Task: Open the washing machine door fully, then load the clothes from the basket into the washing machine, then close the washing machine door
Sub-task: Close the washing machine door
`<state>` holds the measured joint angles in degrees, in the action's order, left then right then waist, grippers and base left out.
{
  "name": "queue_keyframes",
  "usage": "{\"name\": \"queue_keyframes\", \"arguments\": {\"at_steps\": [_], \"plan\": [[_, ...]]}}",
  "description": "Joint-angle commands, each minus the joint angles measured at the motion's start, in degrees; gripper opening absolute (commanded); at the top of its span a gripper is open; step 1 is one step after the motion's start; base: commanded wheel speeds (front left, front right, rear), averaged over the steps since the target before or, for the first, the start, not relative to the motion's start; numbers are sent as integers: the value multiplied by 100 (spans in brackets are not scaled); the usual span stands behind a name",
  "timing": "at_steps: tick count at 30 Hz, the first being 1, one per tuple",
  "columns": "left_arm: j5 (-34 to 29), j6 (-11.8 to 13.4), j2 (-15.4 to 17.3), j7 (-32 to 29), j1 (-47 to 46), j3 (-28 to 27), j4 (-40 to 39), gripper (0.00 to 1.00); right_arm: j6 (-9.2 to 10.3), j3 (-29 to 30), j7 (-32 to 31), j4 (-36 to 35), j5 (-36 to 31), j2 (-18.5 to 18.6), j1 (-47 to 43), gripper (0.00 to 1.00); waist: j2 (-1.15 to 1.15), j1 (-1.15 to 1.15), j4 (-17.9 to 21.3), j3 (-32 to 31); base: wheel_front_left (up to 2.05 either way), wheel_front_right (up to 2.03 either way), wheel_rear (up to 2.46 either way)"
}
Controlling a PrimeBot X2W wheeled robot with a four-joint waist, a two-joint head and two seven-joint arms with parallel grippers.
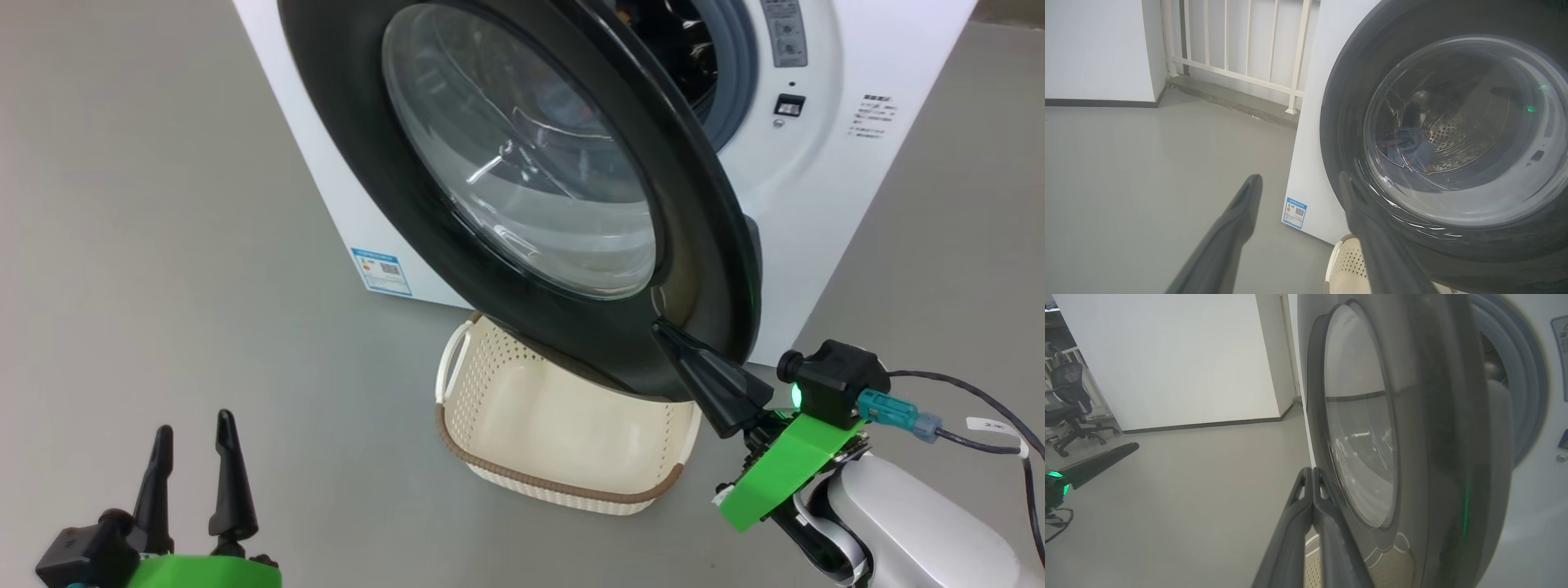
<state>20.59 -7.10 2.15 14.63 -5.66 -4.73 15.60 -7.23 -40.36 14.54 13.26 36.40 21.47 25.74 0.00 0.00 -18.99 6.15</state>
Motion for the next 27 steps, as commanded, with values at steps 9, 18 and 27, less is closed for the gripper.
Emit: {"name": "queue_keyframes", "arguments": {"at_steps": [9, 18, 27], "plan": [[87, -25, 74, 37, -203, -145, -121, 100, -25, -57, 46, 391, 295, 150, 278, 0, 0, 0, -180, 153, 0, 0, 0], [119, -5, 74, 37, -222, -102, -155, 100, -25, 99, 46, 628, 361, 213, 379, 0, 0, 0, -204, 216, 0, 0, 0], [145, 9, 73, 37, -238, -71, -178, 100, -25, 318, 46, 690, 387, 281, 379, 0, 0, 0, -178, 265, 0, 0, 0]]}}
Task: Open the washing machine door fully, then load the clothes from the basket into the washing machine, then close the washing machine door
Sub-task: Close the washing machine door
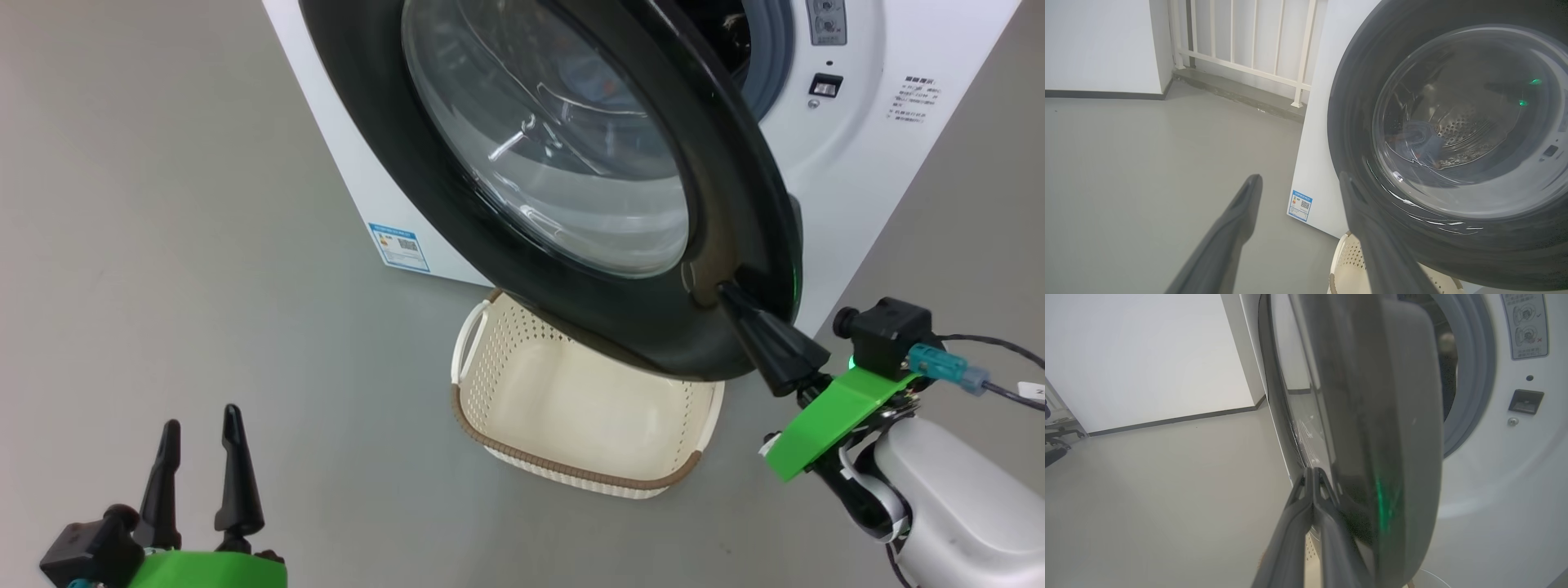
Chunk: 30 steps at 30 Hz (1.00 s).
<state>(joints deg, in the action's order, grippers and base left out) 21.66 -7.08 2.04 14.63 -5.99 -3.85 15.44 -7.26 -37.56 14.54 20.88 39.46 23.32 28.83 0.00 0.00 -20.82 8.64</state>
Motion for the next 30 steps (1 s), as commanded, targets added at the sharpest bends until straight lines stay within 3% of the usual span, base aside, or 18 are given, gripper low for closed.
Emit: {"name": "queue_keyframes", "arguments": {"at_steps": [1, 15, 22, 30], "plan": [[44, 6, 84, 37, -212, -157, -168, 100, -23, 54, 46, -64, 89, 117, 87, 0, 0, 0, 9, 37, 0, 0, 0], [136, -3, 84, 37, -511, -30, -258, 100, -23, 320, 46, 256, 341, 646, 923, 0, 0, 0, -101, 689, 0, 0, 0], [269, 0, 84, 37, -760, 62, -355, 100, -23, 154, 46, 523, 537, 1031, 1808, 0, 0, 0, -194, 1257, 0, 0, 0], [396, 36, 84, 37, -1020, 247, -390, 100, -23, 20, 46, 792, 696, 1192, 2644, 0, 0, 0, -269, 1589, 0, 0, 0]]}}
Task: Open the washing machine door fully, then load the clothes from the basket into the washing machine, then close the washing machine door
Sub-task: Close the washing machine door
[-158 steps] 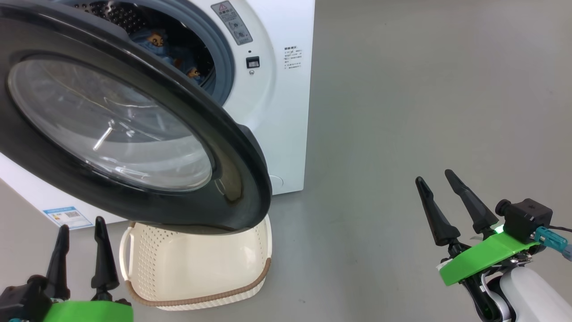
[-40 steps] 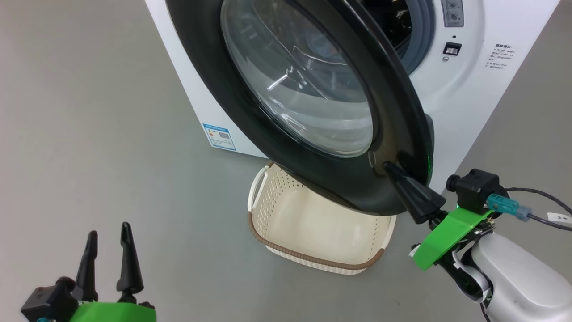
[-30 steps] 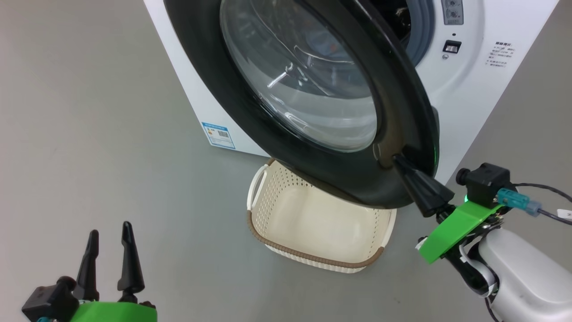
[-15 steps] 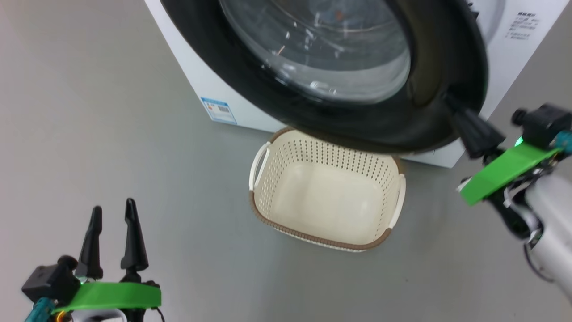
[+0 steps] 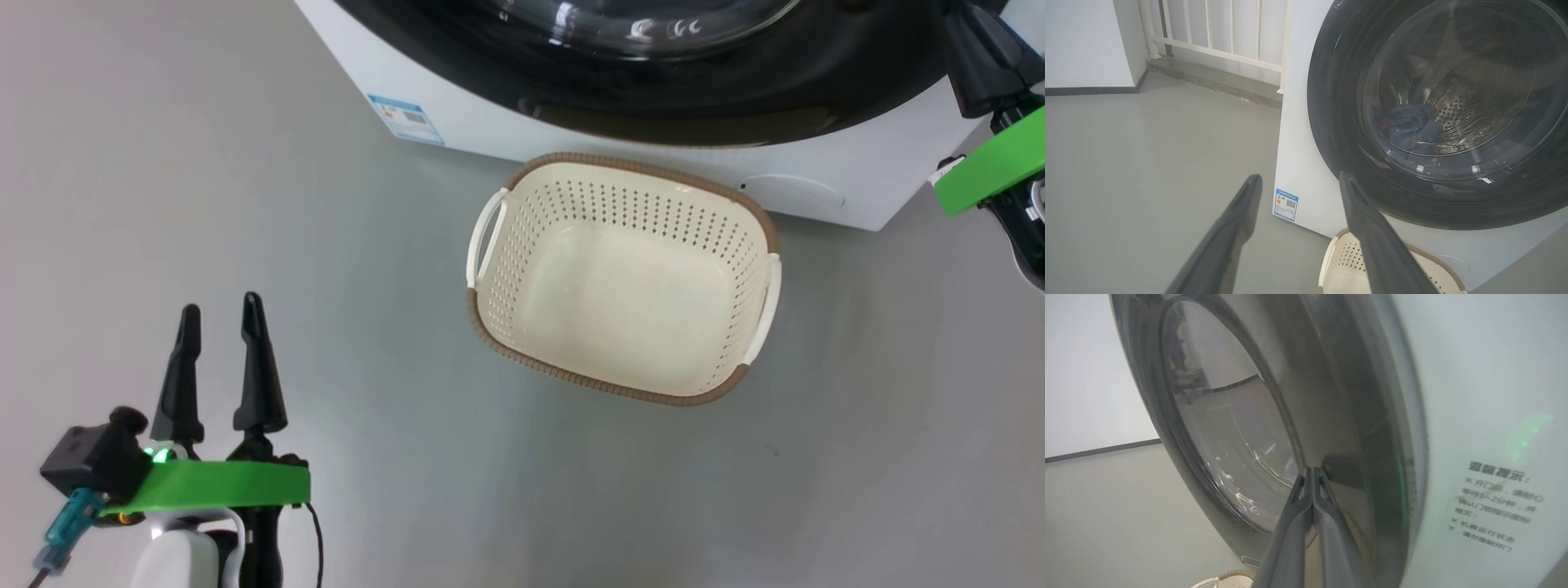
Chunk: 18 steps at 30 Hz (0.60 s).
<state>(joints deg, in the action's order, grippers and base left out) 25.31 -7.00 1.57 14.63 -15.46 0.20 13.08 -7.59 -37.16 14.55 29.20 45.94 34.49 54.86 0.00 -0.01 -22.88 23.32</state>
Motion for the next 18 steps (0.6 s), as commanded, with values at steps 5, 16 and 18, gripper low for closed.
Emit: {"name": "queue_keyframes", "arguments": {"at_steps": [5, 16, 18], "plan": [[56, 56, 131, 37, -124, -84, -131, 100, 10, 60, 45, 58, 33, 116, 297, 0, 0, 1, -85, 131, 0, 0, 0], [35, 86, 131, 37, -61, -68, -40, 100, 10, 192, 45, 134, 46, 65, 111, 0, 0, 1, -26, -188, 0, 0, 0], [0, 76, 131, 37, -36, -99, -4, 100, 10, 186, 45, 147, 54, 17, -27, 0, 0, 1, 20, -331, 0, 0, 0]]}}
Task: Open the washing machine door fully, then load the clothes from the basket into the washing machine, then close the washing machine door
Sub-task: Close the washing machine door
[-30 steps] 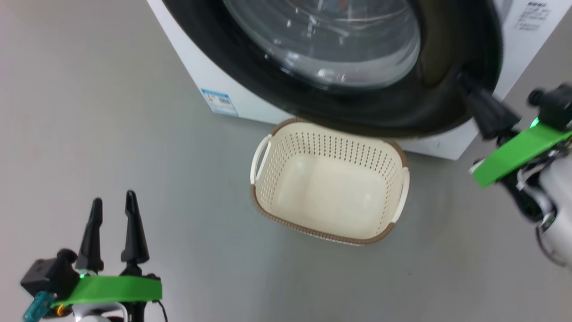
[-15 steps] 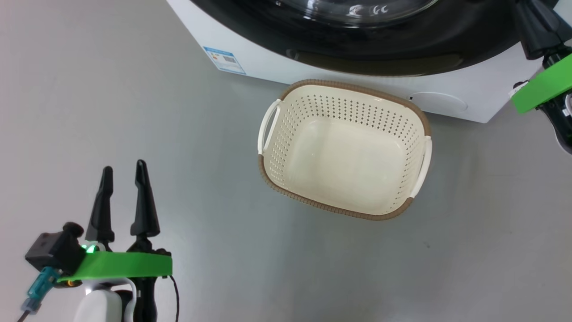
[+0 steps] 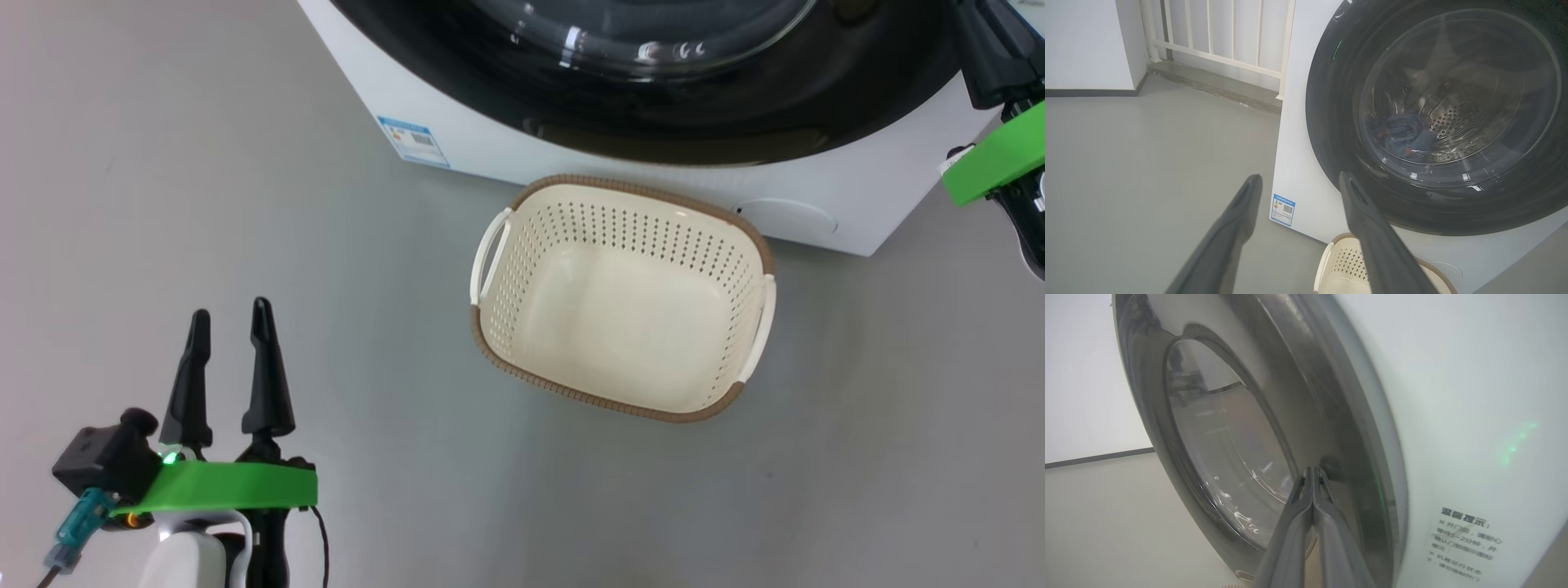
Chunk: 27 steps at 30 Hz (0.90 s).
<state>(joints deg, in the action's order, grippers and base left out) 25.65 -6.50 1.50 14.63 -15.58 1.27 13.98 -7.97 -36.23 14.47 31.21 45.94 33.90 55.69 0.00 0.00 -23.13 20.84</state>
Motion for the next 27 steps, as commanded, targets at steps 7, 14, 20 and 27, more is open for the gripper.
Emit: {"name": "queue_keyframes", "arguments": {"at_steps": [7, 14, 20, 27], "plan": [[-144, -3, 138, 37, 91, -324, -16, 100, 48, 145, 53, -298, 17, -54, -522, 100, 0, 0, 254, -458, 0, 0, 0], [-260, -42, 150, 37, 226, -422, 86, 100, 48, 378, 53, -810, -178, -291, -1247, 100, 0, 0, 644, -933, 0, 0, 0], [-312, -69, 249, 37, 308, -405, 165, 100, 48, 542, 53, -1211, -352, -453, -1773, 100, 0, 0, 1083, -1246, 0, 0, 0], [-320, -82, 393, 37, 418, -389, 196, 100, 48, 877, 53, -1569, -357, -636, -2286, 100, 0, 0, 1674, -1477, 0, 0, 0]]}}
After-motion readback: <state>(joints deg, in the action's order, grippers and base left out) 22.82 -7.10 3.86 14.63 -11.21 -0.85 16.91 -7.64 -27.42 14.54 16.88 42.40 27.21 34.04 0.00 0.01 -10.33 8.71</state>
